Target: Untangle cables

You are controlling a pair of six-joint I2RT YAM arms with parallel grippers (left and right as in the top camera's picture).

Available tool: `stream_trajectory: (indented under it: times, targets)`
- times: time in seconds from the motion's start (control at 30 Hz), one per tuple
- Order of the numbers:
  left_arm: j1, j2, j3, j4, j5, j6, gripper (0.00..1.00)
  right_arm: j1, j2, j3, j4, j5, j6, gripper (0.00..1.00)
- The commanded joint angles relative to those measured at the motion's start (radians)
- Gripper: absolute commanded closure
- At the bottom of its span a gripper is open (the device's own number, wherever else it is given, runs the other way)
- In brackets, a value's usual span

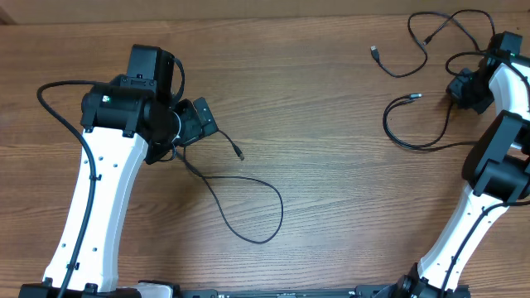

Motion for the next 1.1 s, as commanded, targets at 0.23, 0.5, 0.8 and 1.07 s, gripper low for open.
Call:
stream_trajectory:
  times: [0.23,0.5,0.8,1.07]
  targets:
    - [-0.007,0.003,0.007,0.001,-0.006,-0.013,0.0,-0.019,-0.036,0.325,-0.213,-0.008,-0.001,0.6]
    - [-0.007,0.003,0.007,0.001,-0.006,-0.013,0.0,-0.084,-0.044,0.584,-0.432,0.019,-0.001,0.26]
    - [-0.007,0.003,0.007,0.001,-0.006,-0.013,0.0,-0.23,-0.044,0.465,-0.547,0.078,0.012,0.1]
    - [-0.007,0.003,0.007,0.001,-0.006,-0.013,0.0,-0.288,-0.044,0.232,-0.478,0.073,0.053,0.08]
